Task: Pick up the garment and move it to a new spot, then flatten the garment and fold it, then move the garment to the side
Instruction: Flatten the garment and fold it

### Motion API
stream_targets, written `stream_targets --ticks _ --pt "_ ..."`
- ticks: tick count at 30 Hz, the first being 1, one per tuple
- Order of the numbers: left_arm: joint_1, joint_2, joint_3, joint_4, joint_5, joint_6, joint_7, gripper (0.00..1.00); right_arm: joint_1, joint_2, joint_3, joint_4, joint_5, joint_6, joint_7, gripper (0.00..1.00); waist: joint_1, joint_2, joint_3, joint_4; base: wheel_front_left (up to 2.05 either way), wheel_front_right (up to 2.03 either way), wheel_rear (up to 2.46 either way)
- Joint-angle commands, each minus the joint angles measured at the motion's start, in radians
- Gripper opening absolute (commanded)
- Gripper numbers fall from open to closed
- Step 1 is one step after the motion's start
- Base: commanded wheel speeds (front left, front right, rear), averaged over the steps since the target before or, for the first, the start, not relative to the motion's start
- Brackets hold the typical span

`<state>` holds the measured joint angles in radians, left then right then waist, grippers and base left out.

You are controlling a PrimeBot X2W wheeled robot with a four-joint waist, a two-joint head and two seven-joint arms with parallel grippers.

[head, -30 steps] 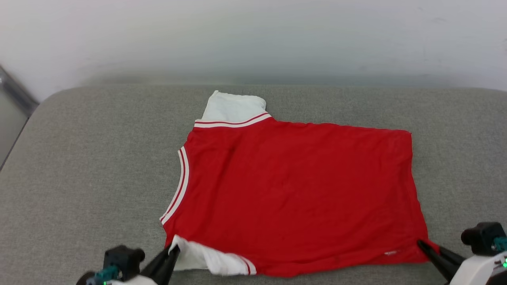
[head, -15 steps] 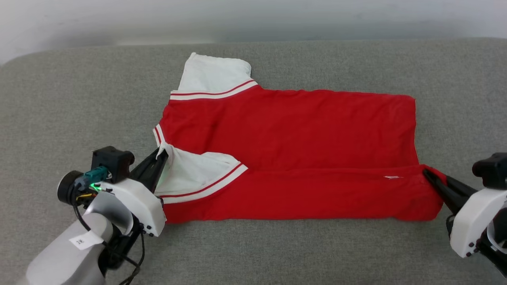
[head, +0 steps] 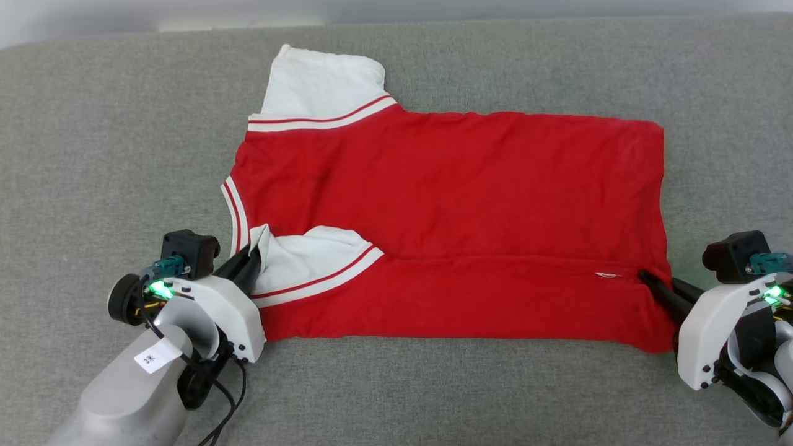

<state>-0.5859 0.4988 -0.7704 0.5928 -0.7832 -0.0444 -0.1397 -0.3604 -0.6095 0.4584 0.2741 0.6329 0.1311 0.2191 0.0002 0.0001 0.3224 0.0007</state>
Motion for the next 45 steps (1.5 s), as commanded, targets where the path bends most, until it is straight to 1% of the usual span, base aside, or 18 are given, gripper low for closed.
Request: stream_targets --ticks 1,2,3,4,10,12,13,16,17,18,19,23,29,32,36,39,42,45 --pt "0.005 -0.007 -0.011 0.02 -0.003 -0.005 0.004 0.0 -0.01 0.001 0.007 0.01 0.005 -0.001 -0.005 0.0 -0.0002 -0.0001 -0.01 0.002 0.0 0.0 0.0" --pt "0.006 -0.013 -0.013 0.036 -0.006 -0.009 0.005 0.0 -0.015 0.002 0.01 0.018 0.012 -0.001 -0.009 0.0 -0.0002 -0.0001 -0.019 0.002 0.0 0.0 0.0" --pt "0.003 -0.016 -0.015 0.048 -0.007 -0.014 0.001 0.35 -0.019 0.002 0.009 0.027 0.016 -0.001 -0.016 0.25 -0.0002 -0.0001 -0.029 0.003 0.0 0.0 0.0" --pt "-0.005 -0.016 -0.014 0.055 -0.002 -0.015 -0.01 1.0 -0.024 0.002 0.012 0.029 0.019 -0.001 -0.019 1.0 -0.0002 -0.0001 -0.039 0.004 0.0 0.0 0.0" --pt "-0.049 0.018 -0.002 0.054 0.006 -0.028 -0.026 1.0 -0.01 -0.022 0.008 -0.003 0.037 -0.001 -0.039 1.0 -0.0002 -0.0001 -0.103 0.017 0.0 0.0 0.0" --pt "-0.068 0.039 -0.001 0.034 0.007 -0.028 0.002 1.0 0.006 -0.032 -0.002 -0.021 0.043 -0.001 -0.037 1.0 -0.0002 -0.0001 -0.121 0.023 0.0 0.0 0.0" --pt "-0.089 0.07 -0.004 0.006 0.016 -0.03 0.033 1.0 0.02 -0.043 -0.018 -0.037 0.043 -0.001 -0.035 1.0 -0.0002 -0.0001 -0.138 0.029 0.0 0.0 0.0" --pt "-0.128 0.112 -0.005 -0.046 0.01 -0.033 0.111 1.0 0.038 -0.047 -0.04 -0.057 0.036 -0.001 -0.031 1.0 -0.0002 -0.0001 -0.157 0.034 0.0 0.0 0.0" --pt "-0.128 0.112 -0.005 -0.046 0.01 -0.033 0.111 1.0 0.038 -0.047 -0.04 -0.057 0.036 -0.001 -0.031 1.0 -0.0002 -0.0001 -0.157 0.034 0.0 0.0 0.0" --pt "-0.135 0.124 -0.006 -0.064 -0.001 -0.033 0.153 1.0 0.044 -0.046 -0.046 -0.062 0.035 -0.001 -0.027 1.0 -0.0002 -0.0001 -0.161 0.036 0.0 0.0 0.0" --pt "-0.154 0.159 -0.016 -0.113 -0.047 -0.034 0.319 1.0 0.056 -0.039 -0.062 -0.078 0.029 -0.001 -0.015 1.0 -0.0002 -0.0001 -0.172 0.037 0.0 0.0 0.0" --pt "-0.179 0.188 -0.031 -0.183 -0.138 -0.028 0.579 1.0 0.079 -0.03 -0.076 -0.102 0.019 -0.001 0.005 1.0 -0.0002 -0.0001 -0.176 0.034 0.0 0.0 0.0" --pt "-0.188 0.221 -0.081 -0.256 -0.222 -0.016 0.867 1.0 0.091 -0.012 -0.084 -0.131 0.007 -0.001 0.04 1.0 -0.0002 -0.0001 -0.163 0.019 0.0 0.0 0.0" --pt "-0.179 0.224 -0.107 -0.263 -0.244 -0.003 0.962 1.0 0.088 -0.006 -0.084 -0.143 0.005 -0.001 0.062 1.0 -0.0002 -0.0001 -0.15 0.007 0.0 0.0 0.0" --pt "-0.162 0.218 -0.144 -0.235 -0.25 0.017 1.041 1.0 0.074 0.0 -0.08 -0.154 0.004 -0.001 0.078 1.0 -0.0002 -0.0001 -0.126 -0.013 0.0 0.0 0.0" --pt "-0.148 0.206 -0.155 -0.201 -0.254 0.026 1.055 1.0 0.057 0.005 -0.075 -0.158 0.002 -0.001 0.085 1.0 -0.0002 -0.0001 -0.106 -0.029 0.0 0.0 0.0" --pt "-0.118 0.185 -0.164 -0.16 -0.269 0.021 1.05 1.0 0.045 0.009 -0.068 -0.157 0.003 -0.001 0.089 1.0 -0.0002 -0.0001 -0.092 -0.041 0.0 0.0 0.0" --pt "-0.093 0.166 -0.181 -0.125 -0.272 0.005 1.044 1.0 0.033 0.004 -0.067 -0.152 0.01 -0.001 0.09 1.0 -0.0002 -0.0001 -0.09 -0.046 0.0 0.0 0.0"
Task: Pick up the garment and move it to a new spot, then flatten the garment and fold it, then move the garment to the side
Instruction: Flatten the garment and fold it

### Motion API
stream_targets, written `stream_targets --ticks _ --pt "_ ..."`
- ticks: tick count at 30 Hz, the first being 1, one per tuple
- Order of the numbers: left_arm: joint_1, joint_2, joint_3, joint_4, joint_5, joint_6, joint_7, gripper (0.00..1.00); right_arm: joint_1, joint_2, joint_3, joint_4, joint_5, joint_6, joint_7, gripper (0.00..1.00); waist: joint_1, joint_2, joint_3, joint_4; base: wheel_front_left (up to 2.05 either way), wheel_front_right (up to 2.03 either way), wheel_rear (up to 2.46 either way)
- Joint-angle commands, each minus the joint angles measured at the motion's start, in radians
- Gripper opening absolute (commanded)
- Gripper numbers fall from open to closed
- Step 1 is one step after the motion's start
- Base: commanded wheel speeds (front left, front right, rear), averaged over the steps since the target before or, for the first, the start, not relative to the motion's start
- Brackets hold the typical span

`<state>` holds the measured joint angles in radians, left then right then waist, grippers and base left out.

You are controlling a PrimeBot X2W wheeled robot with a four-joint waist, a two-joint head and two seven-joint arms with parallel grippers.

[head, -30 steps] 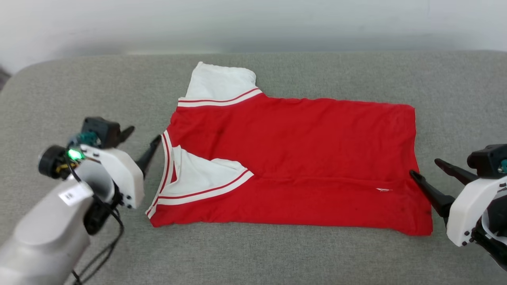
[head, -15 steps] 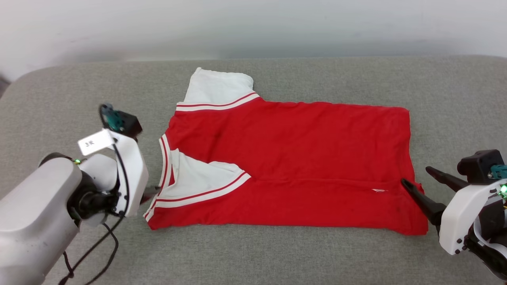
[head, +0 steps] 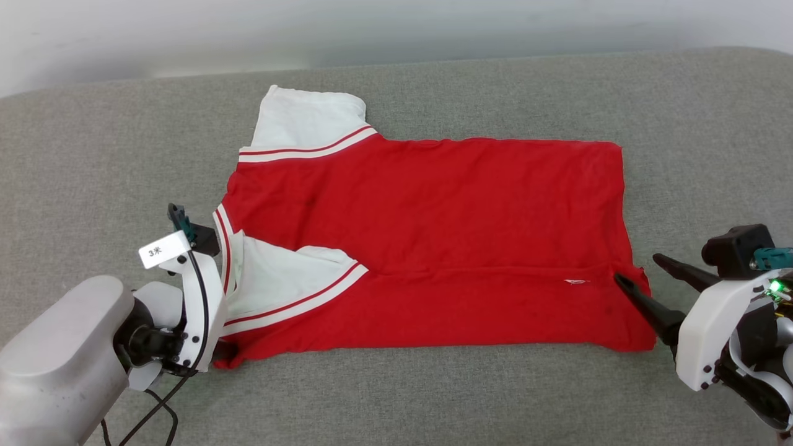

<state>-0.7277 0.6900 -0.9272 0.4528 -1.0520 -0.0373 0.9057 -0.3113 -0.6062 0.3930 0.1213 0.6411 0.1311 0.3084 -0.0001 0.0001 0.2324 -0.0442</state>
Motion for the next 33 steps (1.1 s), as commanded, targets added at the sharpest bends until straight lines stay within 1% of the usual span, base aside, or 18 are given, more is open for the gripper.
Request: stream_targets --ticks 1,2,3,7,10,14,18,21,24,28,33 --pt "0.058 -0.032 -0.026 0.025 -0.009 -0.007 -0.003 1.0 -0.022 -0.003 -0.004 0.002 0.004 -0.001 0.001 1.0 0.0001 -0.0001 -0.001 -0.001 0.0 0.0 0.0" --pt "0.062 -0.037 -0.027 0.033 -0.011 -0.013 -0.008 0.34 -0.027 -0.007 -0.005 0.003 0.008 -0.001 0.003 1.0 0.0001 -0.0001 -0.003 0.0 0.0 0.0 0.0" --pt "0.063 -0.042 -0.028 0.037 -0.012 -0.017 -0.013 0.0 -0.029 -0.011 -0.006 0.003 0.012 -0.001 0.007 1.0 0.0001 -0.0001 -0.006 0.001 0.0 0.0 0.0" --pt "0.05 -0.042 -0.017 0.039 -0.011 -0.036 -0.043 0.0 -0.068 -0.048 0.0 -0.016 0.011 -0.001 0.041 1.0 0.0001 -0.0001 -0.026 0.009 0.0 0.0 0.0" --pt "0.039 -0.03 -0.002 0.024 -0.014 -0.049 -0.069 0.0 -0.108 -0.091 0.03 -0.044 0.024 -0.001 0.11 1.0 0.0001 -0.0001 -0.042 0.012 0.0 0.0 0.0" --pt "0.028 -0.004 -0.003 -0.01 0.004 -0.058 -0.091 0.0 -0.165 -0.166 0.076 -0.075 0.085 -0.001 0.283 1.0 0.0001 -0.0001 -0.058 0.019 0.0 0.0 0.0" --pt "0.021 0.005 -0.001 -0.05 0.01 -0.065 -0.107 0.0 -0.202 -0.225 0.109 -0.078 0.143 -0.001 0.456 1.0 0.0001 -0.0001 -0.061 0.029 0.0 0.0 0.0" --pt "0.008 0.007 -0.008 -0.076 0.025 -0.064 -0.115 0.0 -0.203 -0.222 0.112 -0.045 0.186 -0.001 0.559 1.0 0.0001 -0.0001 -0.053 0.037 0.0 0.0 0.0" --pt "-0.002 0.002 -0.009 -0.098 0.036 -0.06 -0.12 0.0 -0.198 -0.19 0.104 -0.01 0.196 -0.001 0.597 1.0 0.0001 -0.0001 -0.037 0.045 0.0 0.0 0.0" --pt "-0.017 0.001 -0.008 -0.123 0.048 -0.053 -0.125 0.0 -0.182 -0.132 0.092 0.04 0.182 -0.001 0.593 1.0 0.0001 -0.0001 -0.006 0.056 0.0 0.0 0.0" --pt "-0.028 0.003 -0.004 -0.145 0.055 -0.051 -0.136 0.0 -0.163 -0.061 0.104 0.122 0.161 -0.001 0.561 1.0 0.0001 -0.0001 0.031 0.068 0.0 0.0 0.0"
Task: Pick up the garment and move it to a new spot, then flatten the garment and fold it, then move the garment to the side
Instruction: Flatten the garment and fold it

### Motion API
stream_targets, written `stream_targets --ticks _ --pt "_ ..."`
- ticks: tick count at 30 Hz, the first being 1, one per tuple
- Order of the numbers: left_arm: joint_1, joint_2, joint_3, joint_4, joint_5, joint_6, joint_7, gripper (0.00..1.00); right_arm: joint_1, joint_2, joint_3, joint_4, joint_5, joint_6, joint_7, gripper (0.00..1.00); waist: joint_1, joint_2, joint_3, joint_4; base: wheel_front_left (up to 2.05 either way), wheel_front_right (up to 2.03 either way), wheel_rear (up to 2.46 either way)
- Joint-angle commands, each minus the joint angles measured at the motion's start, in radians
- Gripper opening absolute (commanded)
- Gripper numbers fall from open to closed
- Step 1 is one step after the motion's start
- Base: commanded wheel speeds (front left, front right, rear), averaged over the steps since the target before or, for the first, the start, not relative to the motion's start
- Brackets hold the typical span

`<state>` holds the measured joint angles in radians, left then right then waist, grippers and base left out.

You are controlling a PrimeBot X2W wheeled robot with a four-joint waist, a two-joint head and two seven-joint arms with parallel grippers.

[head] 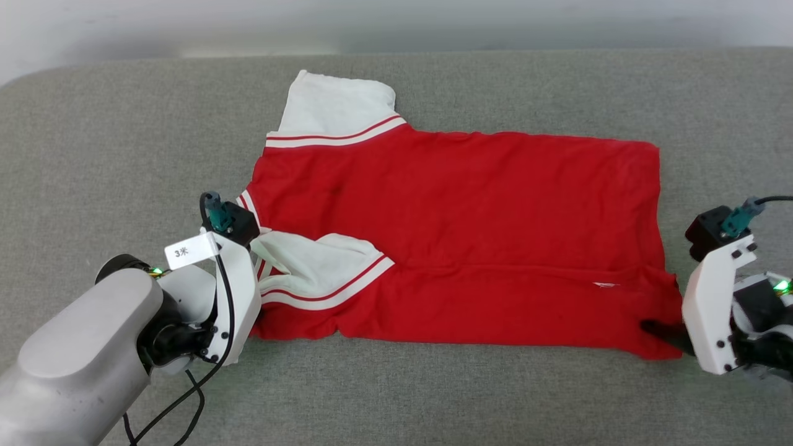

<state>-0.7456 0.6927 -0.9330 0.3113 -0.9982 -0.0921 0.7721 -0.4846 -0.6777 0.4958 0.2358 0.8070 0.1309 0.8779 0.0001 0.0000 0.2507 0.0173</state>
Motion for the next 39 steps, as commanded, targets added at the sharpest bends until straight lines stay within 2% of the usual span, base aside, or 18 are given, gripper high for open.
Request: stream_targets --ticks 1,8,9,10,13,14,18,23,29,33,38,39 --pt "-0.013 0.001 0.003 -0.007 0.003 0.004 -0.006 0.0 0.015 0.022 0.008 0.022 -0.007 0.0 -0.017 1.0 -0.0001 0.0 0.019 0.009 0.0 0.0 0.0" --pt "0.002 -0.003 0.002 -0.013 -0.003 0.004 -0.019 0.0 0.044 0.083 0.104 0.09 0.013 0.001 -0.071 1.0 -0.0001 0.0 0.034 0.016 0.0 0.0 0.0" --pt "0.008 -0.004 0.001 -0.012 -0.005 0.004 -0.021 0.0 0.038 0.081 0.108 0.094 0.015 0.001 -0.087 0.2 -0.0001 0.0 0.03 0.016 0.0 0.0 0.0" --pt "0.014 -0.004 -0.001 -0.01 -0.008 0.004 -0.021 0.0 0.031 0.076 0.112 0.095 0.02 0.001 -0.098 0.0 -0.0001 0.0 0.024 0.015 0.0 0.0 0.0" --pt "0.027 0.0 -0.001 -0.008 -0.012 0.001 -0.026 0.0 0.019 0.056 0.113 0.097 0.027 0.001 -0.122 0.0 -0.0001 0.0 0.007 0.012 0.0 0.0 0.0" --pt "0.035 0.004 0.003 -0.009 -0.021 0.0 -0.032 0.0 0.003 0.028 0.111 0.094 0.033 0.001 -0.15 0.0 -0.0001 0.0 -0.017 0.01 0.0 0.0 0.0" --pt "0.059 0.016 0.007 -0.021 -0.041 -0.001 -0.033 0.0 0.007 -0.014 0.116 0.071 0.054 0.0 -0.186 0.0 -0.0001 0.0 -0.061 0.009 0.0 0.0 0.0" --pt "0.115 0.052 0.006 -0.064 -0.067 0.006 -0.035 0.0 0.063 -0.089 0.116 0.014 0.096 -0.001 -0.223 0.0 -0.0001 0.0 -0.121 0.01 0.0 0.0 0.0" --pt "0.201 0.089 -0.004 -0.145 -0.099 0.028 -0.043 0.0 0.165 -0.167 0.108 -0.058 0.131 -0.001 -0.22 0.0 -0.0001 0.0 -0.14 0.008 0.0 0.0 0.0" --pt "0.254 0.103 -0.017 -0.167 -0.105 0.051 -0.051 0.0 0.227 -0.184 0.109 -0.066 0.12 -0.001 -0.21 0.0 -0.0001 0.0 -0.132 0.002 0.0 0.0 0.0" --pt "0.284 0.097 -0.031 -0.147 -0.101 0.06 -0.058 0.0 0.255 -0.153 0.102 -0.038 0.107 -0.001 -0.215 0.0 -0.0001 0.0 -0.12 0.0 0.0 0.0 0.0" --pt "0.284 0.094 -0.03 -0.144 -0.097 0.061 -0.065 0.16 0.258 -0.146 0.098 -0.036 0.107 -0.001 -0.221 0.12 -0.0001 0.0 -0.12 0.0 0.0 0.0 0.0"
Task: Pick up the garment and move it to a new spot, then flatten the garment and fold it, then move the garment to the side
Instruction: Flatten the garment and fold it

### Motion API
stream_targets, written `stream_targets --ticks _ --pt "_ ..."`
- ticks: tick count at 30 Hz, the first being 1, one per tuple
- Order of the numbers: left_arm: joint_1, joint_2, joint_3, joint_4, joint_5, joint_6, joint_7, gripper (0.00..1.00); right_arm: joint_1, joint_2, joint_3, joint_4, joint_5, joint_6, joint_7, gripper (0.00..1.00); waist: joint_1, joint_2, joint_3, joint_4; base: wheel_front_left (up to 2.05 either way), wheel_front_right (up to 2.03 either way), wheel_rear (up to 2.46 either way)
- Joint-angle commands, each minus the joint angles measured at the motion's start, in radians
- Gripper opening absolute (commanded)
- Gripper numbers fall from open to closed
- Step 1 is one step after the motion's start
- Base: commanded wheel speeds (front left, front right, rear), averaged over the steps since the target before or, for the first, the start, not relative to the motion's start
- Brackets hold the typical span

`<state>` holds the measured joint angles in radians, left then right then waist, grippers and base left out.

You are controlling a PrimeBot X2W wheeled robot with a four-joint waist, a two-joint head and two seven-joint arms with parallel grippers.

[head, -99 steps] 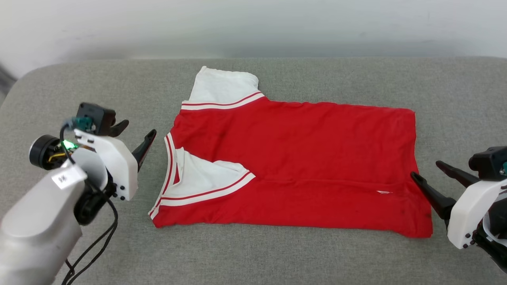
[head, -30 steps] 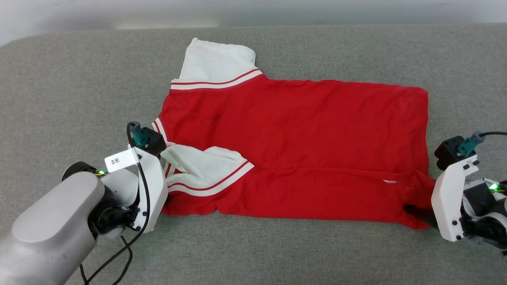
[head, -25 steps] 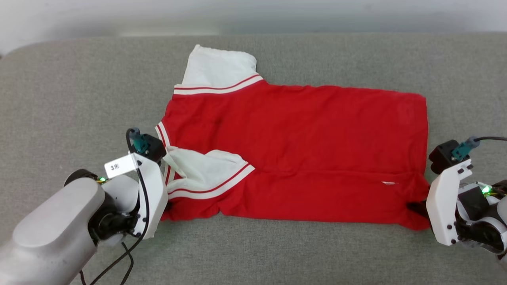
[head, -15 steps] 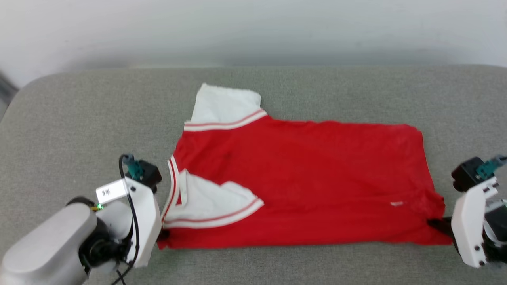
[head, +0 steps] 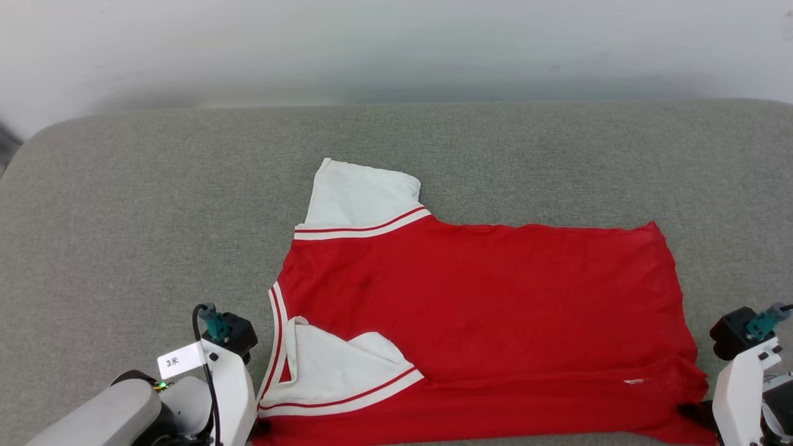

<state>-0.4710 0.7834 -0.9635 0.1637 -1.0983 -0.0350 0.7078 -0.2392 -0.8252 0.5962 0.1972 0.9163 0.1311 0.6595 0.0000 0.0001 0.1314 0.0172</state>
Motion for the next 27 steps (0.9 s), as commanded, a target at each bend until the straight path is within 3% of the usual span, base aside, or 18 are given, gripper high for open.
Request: stream_targets --ticks 1,5,11,16,20,27 --pt "0.008 0.001 0.005 0.005 0.005 0.005 -0.011 1.0 0.013 0.006 -0.008 0.001 -0.007 -0.001 -0.013 1.0 0.0 -0.0001 -0.002 0.001 0.0 0.0 0.0" --pt "-0.015 0.01 0.026 -0.009 0.01 0.003 -0.039 1.0 0.006 0.016 -0.053 -0.018 -0.032 -0.001 -0.087 1.0 0.0 -0.0001 -0.023 0.004 0.0 0.0 0.0" --pt "-0.08 0.04 0.085 -0.053 0.05 0.011 -0.111 1.0 -0.008 0.047 -0.172 -0.057 -0.124 -0.001 -0.291 1.0 0.0 -0.0001 -0.056 -0.001 0.0 0.0 0.0" --pt "-0.179 0.029 0.135 -0.048 0.121 0.028 -0.197 1.0 -0.015 0.14 -0.316 -0.096 -0.261 -0.001 -0.491 1.0 0.0 -0.0001 -0.042 -0.021 0.0 0.0 0.0" --pt "-0.274 0.0 0.165 -0.011 0.174 0.044 -0.239 1.0 0.008 0.233 -0.422 -0.147 -0.377 -0.001 -0.591 1.0 0.0 -0.0001 0.0 -0.048 0.0 0.0 0.0" --pt "-0.472 -0.066 0.185 0.101 0.192 0.036 -0.171 1.0 0.068 0.384 -0.534 -0.274 -0.537 -0.001 -0.675 1.0 0.0 -0.0001 0.121 -0.101 0.0 0.0 0.0"
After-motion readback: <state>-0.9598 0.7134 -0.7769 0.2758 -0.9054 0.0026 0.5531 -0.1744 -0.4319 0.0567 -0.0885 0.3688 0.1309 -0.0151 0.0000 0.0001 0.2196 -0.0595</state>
